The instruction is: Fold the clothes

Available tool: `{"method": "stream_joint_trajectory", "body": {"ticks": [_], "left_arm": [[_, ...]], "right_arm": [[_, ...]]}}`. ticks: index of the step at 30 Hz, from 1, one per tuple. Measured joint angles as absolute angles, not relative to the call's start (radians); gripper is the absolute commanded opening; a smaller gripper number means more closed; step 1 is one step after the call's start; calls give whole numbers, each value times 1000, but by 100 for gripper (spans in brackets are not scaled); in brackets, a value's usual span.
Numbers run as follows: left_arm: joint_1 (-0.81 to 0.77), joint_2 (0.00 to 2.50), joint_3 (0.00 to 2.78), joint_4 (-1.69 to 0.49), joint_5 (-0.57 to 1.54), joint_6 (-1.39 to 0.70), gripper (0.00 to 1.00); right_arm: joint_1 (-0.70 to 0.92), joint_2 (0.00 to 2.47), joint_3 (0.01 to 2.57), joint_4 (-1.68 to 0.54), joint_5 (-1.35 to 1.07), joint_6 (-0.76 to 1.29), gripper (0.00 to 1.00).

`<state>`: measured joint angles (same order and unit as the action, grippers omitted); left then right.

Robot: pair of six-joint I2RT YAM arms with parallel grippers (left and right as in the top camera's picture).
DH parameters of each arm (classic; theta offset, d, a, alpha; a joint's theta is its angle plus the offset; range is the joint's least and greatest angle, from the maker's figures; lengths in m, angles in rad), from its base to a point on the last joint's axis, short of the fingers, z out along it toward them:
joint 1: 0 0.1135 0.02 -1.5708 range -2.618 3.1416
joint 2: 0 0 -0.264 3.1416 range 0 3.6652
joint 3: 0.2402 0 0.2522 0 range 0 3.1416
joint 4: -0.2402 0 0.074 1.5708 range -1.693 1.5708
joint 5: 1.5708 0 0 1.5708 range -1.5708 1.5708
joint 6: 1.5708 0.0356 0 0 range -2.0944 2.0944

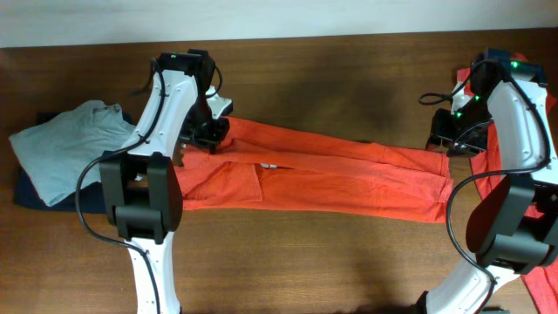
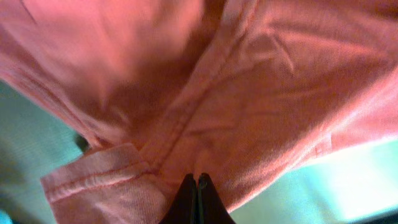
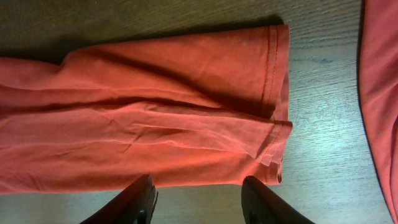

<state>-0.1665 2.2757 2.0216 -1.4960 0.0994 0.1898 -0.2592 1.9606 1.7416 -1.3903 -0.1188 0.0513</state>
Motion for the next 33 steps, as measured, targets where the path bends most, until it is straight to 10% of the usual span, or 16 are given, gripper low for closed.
{"method": "stream_joint_trajectory", "body": {"ticks": [6,11,23,29,33], "left_arm": [[-169,2276,2022,-1628,107,180,1],[-170,2276,2020,-1678,125,170,34],[-179,2273,1939,-1332,125,164,51],[-204,2271,1866,-1187,167,165,49],[-258,2271,1851,-1177,190,189,1]], "right_arm": [[-259,1961,1742,-1387,-118,52,51],[-259,1961,1742,-1387,-118,52,51],[-259,1961,1742,-1387,-118,51,51],[-259,1961,1742,-1386,-118,52,51],[-259,1961,1742,-1387,-118,51,51]]}}
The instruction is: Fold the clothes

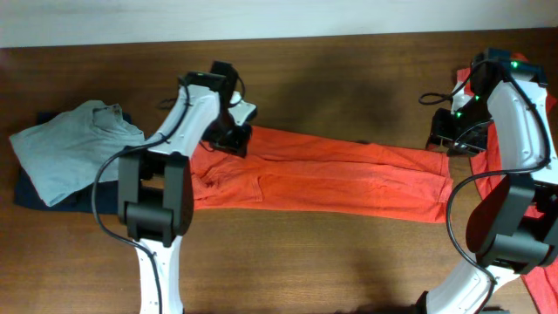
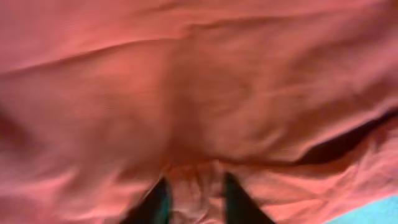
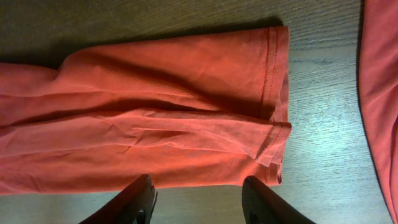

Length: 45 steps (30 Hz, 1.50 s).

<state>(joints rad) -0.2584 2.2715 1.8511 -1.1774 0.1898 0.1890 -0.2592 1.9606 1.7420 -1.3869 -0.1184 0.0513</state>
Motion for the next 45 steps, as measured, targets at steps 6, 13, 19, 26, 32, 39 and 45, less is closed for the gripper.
{"method": "stream_joint_trajectory", "body": {"ticks": [6,13,19,26,32,39,45], "left_arm": [[-285,2271,1851,-1222,185,199,0],[-282,2252,1927,-1378,145,199,1],[-303,2164,1965,-1467,172,199,1],[-389,2157,1969,-1475,199,198,0],[-448,2157,1969,-1473,202,198,0],[-452,2157,1969,-1435,202,198,0],[-452,2157,1969,-1375,202,199,0]], "right_arm": [[-259,1961,1742,-1387,-119,51,51],[-259,1961,1742,-1387,-118,52,51],[-259,1961,1742,-1386,-118,52,52],[-259,1961,1742,-1383,-118,51,52],[-259,1961,1742,-1383,-118,51,52],[-259,1961,1742,-1383,-118,52,52],[-259,1961,1742,-1383,-118,51,52]]}}
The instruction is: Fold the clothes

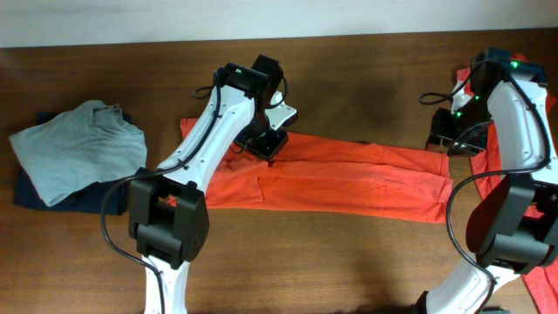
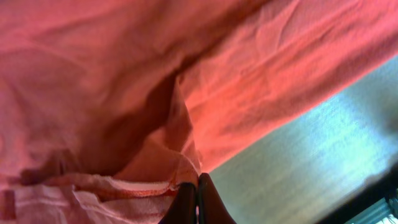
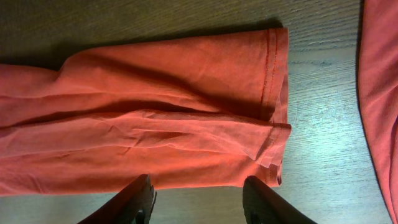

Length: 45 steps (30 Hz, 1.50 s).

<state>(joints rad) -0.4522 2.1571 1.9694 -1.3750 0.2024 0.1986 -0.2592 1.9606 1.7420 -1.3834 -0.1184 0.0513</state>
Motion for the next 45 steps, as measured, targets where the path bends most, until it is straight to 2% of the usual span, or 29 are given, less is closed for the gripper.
{"method": "stream_joint_trajectory", "body": {"ticks": [9,19,21,23,24,25,29,34,39,45], "left_arm": [[-472,2157,1969,-1242,203,271,0],[-523,2215,1969,-1240,207,323,2],[-522,2254,1969,-1240,206,323,24],[-522,2268,1969,-1243,199,329,31],[-522,2270,1969,-1262,183,333,41],[-523,2270,1975,-1282,168,332,42],[-514,2270,2009,-1355,81,313,57],[-448,2270,2043,-1366,31,287,58],[-318,2270,2043,-1373,41,266,58],[-257,2270,2021,-1330,57,265,58]], "right_arm": [[-259,1961,1742,-1383,-118,52,52],[-259,1961,1742,-1383,-118,51,52],[-259,1961,1742,-1383,-118,51,52],[-259,1961,1742,-1383,-118,51,52],[-259,1961,1742,-1383,-118,51,52],[-259,1961,1742,-1383,-118,51,52],[-259,1961,1742,-1383,-118,51,52],[-259,1961,1742,-1382,-118,51,52],[-259,1961,1742,-1378,-118,51,52],[-259,1961,1742,-1373,-118,51,52]]}}
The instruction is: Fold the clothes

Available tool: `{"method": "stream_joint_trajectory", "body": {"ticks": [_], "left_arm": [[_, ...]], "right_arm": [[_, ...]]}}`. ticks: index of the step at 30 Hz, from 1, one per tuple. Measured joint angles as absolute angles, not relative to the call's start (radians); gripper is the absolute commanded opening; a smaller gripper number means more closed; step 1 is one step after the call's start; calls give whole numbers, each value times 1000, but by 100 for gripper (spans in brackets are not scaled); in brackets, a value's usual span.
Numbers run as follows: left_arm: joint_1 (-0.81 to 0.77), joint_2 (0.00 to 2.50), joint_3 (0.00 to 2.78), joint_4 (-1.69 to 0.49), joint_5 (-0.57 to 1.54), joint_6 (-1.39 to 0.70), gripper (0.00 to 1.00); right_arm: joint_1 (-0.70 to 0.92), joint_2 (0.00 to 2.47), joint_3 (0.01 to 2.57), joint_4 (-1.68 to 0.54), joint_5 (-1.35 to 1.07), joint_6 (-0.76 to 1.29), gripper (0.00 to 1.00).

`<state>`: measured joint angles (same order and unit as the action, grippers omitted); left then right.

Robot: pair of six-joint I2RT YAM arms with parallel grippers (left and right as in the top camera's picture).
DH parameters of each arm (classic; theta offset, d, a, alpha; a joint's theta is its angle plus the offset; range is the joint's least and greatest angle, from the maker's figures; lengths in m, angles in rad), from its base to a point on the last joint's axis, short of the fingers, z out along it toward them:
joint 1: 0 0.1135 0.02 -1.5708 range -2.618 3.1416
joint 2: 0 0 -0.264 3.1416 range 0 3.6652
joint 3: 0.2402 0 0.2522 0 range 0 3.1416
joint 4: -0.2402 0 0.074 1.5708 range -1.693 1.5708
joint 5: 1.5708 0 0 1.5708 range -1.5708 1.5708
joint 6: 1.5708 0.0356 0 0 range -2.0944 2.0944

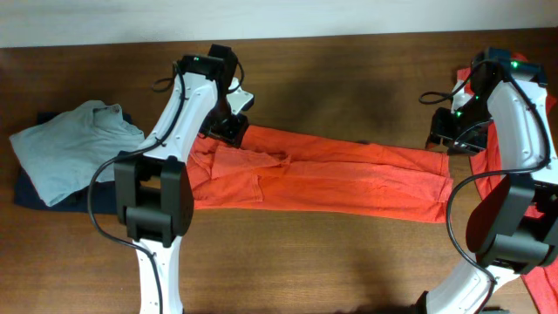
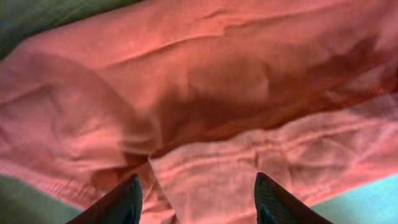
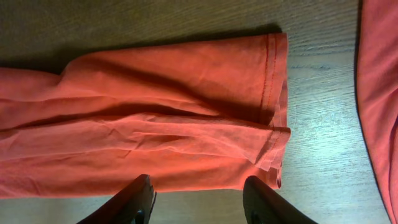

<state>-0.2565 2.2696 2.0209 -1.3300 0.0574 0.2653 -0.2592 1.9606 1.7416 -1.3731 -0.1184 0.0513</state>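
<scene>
Orange trousers [image 1: 349, 174] lie lengthwise across the wooden table, waist to the left and cuffs to the right. A rumpled flap of the waist part [image 1: 237, 162] lies turned over onto the trousers. My left gripper [image 1: 228, 129] hovers over the waist's far edge. In the left wrist view it is open [image 2: 198, 186], with only wrinkled cloth [image 2: 205, 112] below. My right gripper [image 1: 440, 139] is over the cuffs. It is open [image 3: 198, 186] above the near edge of the leg ends [image 3: 267, 99], holding nothing.
A grey shirt [image 1: 74, 148] lies on a dark blue garment [image 1: 30, 196] at the table's left end. Another orange-red garment [image 3: 379, 93] lies along the right edge, close to the trouser cuffs. The wall runs behind the table's far edge.
My left gripper was shut on waist cloth, held further right over the trousers. Now it is open and back to the left, and that cloth lies as a flap on the trousers. The right gripper has not moved.
My left gripper was shut on the waist at its far left corner. Then it stood open over the waist. Then it was shut on cloth again, further right. Now it is open and the waist lies bunched, partly turned over. The right gripper stayed open over the cuffs throughout.
</scene>
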Motion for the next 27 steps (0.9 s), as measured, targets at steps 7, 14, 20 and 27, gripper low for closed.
{"method": "stream_joint_trajectory", "body": {"ticks": [7,14,20,27], "left_arm": [[-246,2271,1902,-1244,54,266,42],[-215,2271,1890,-1217,47,265,25],[-216,2271,1890,-1217,47,266,0],[-216,2273,1959,-1275,83,265,0]], "right_arm": [[-259,1961,1742,-1372,-119,51,52],[-259,1961,1742,-1374,-118,51,52],[-259,1961,1742,-1380,-118,51,52],[-259,1961,1742,-1380,-118,50,52]]}}
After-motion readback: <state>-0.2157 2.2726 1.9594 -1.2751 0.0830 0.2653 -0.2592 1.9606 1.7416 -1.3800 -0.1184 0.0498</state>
